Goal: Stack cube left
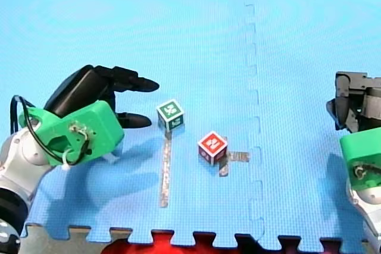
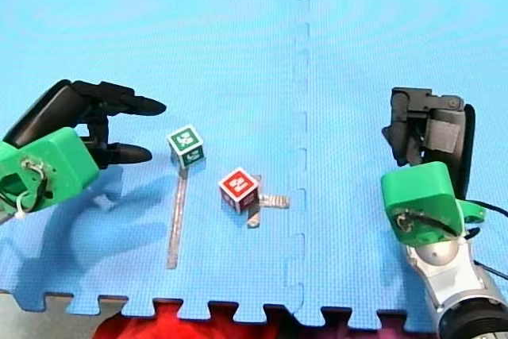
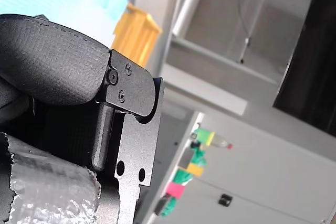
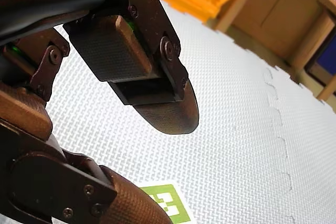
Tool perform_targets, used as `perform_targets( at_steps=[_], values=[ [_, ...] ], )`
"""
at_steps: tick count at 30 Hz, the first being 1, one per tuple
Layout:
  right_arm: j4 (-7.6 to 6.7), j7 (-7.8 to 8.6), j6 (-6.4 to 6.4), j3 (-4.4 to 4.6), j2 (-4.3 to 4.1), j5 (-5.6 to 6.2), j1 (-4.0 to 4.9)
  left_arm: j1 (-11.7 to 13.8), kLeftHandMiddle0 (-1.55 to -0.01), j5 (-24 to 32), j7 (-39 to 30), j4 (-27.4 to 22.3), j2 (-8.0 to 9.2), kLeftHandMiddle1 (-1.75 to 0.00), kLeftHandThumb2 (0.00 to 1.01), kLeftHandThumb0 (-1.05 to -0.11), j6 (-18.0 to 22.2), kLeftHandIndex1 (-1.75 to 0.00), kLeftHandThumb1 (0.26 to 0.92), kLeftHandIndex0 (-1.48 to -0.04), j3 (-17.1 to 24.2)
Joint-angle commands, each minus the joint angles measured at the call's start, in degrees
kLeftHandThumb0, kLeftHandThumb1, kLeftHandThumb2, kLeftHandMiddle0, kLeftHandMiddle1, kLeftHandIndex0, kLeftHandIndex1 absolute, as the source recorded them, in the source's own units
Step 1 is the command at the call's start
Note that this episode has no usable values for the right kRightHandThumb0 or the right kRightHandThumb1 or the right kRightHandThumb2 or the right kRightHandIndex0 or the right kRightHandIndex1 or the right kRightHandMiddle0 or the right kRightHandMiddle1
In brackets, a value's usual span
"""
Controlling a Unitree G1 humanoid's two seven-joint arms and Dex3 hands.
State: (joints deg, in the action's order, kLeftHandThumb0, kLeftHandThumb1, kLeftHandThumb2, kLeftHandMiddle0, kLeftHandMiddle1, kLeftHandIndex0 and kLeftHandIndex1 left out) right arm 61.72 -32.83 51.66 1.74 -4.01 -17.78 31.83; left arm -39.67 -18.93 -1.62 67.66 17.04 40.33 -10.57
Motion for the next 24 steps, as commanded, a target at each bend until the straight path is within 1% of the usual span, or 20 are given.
perform_targets(
  at_steps=[1, 5, 7, 8, 9, 10, 11, 13, 16, 18, 21, 22, 24],
  values=[
    [-0.08, -0.03, 0.41, -0.18, -0.52, 0.15, -0.08, -1.0, -0.66, -0.1, -0.7, 1.5, 0.18, -1.75, 0.00, -0.705, -0.6, 0.00, 0.683, -0.93, -0.1],
    [-0.05, 0.02, 0.62, -0.17, -0.65, 0.11, -0.17, -1.5, -0.63, -0.7, -1.3, 2.1, 0.23, -1.75, 0.00, -0.700, -2.4, 0.00, 0.682, -0.91, -0.5],
    [-0.08, -0.03, 0.70, -0.15, -0.69, 0.06, -0.26, -1.6, -0.58, -0.7, -1.4, 2.3, 0.18, -1.74, 0.00, -0.694, -2.9, 0.00, 0.681, -0.85, -0.5],
    [-0.09, -0.05, 0.75, -0.14, -0.71, 0.04, -0.30, -1.6, -0.58, -0.7, -1.6, 2.4, 0.15, -1.45, 0.00, -0.695, -3.2, 0.00, 0.681, -0.81, -0.5],
    [-0.08, -0.04, 0.80, -0.15, -0.74, 0.04, -0.33, -1.7, -0.60, -0.7, -1.7, 2.5, 0.13, -1.09, 0.00, -0.700, -3.6, 0.00, 0.680, -0.77, -0.5],
    [-0.07, -0.03, 0.86, -0.15, -0.78, 0.04, -0.34, -1.8, -0.59, -0.7, -1.8, 2.6, 0.13, -0.90, 0.00, -0.702, -4.0, 0.00, 0.680, -0.75, -0.6],
    [-0.06, -0.01, 0.95, -0.16, -0.83, 0.04, -0.36, -2.0, -0.58, -1.1, -1.6, 2.7, 0.19, -0.73, 0.00, -0.707, -4.5, 0.00, 0.680, -0.73, -0.9],
    [-0.02, 0.00, 1.19, -0.16, -0.91, 0.03, -0.40, -2.5, -0.52, -2.4, -0.8, 2.7, 0.43, -0.60, 0.00, -0.715, -5.4, 0.00, 0.682, -0.71, -1.8],
    [0.17, 0.07, 1.77, -0.15, -1.02, 0.02, -0.45, -3.3, -0.49, -4.6, 0.6, 2.2, 0.46, -0.53, 0.00, -0.729, -7.1, 0.00, 0.684, -0.69, -3.4],
    [0.47, 0.13, 2.08, -0.14, -1.07, 0.02, -0.39, -4.0, -0.55, -7.1, 2.8, 1.5, 0.21, -0.51, 0.00, -0.731, -9.2, 0.00, 0.683, -0.68, -5.3],
    [0.89, 0.18, 2.50, -0.14, -1.12, 0.02, -0.28, -4.8, -0.63, -10.3, 5.7, 0.2, -0.38, -0.52, 0.00, -0.726, -12.4, 0.00, 0.680, -0.68, -7.6],
    [1.00, 0.16, 2.64, -0.13, -1.13, 0.00, -0.26, -4.9, -0.67, -10.7, 6.3, 0.0, -0.52, -0.66, 0.00, -0.723, -12.9, 0.00, 0.678, -0.67, -7.9],
    [1.20, 0.08, 2.84, -0.10, -1.11, -0.08, -0.22, -4.9, -0.67, -11.5, 7.4, -0.4, -0.76, -0.76, 0.00, -0.722, -13.3, 0.00, 0.677, -0.67, -8.6]
  ],
)
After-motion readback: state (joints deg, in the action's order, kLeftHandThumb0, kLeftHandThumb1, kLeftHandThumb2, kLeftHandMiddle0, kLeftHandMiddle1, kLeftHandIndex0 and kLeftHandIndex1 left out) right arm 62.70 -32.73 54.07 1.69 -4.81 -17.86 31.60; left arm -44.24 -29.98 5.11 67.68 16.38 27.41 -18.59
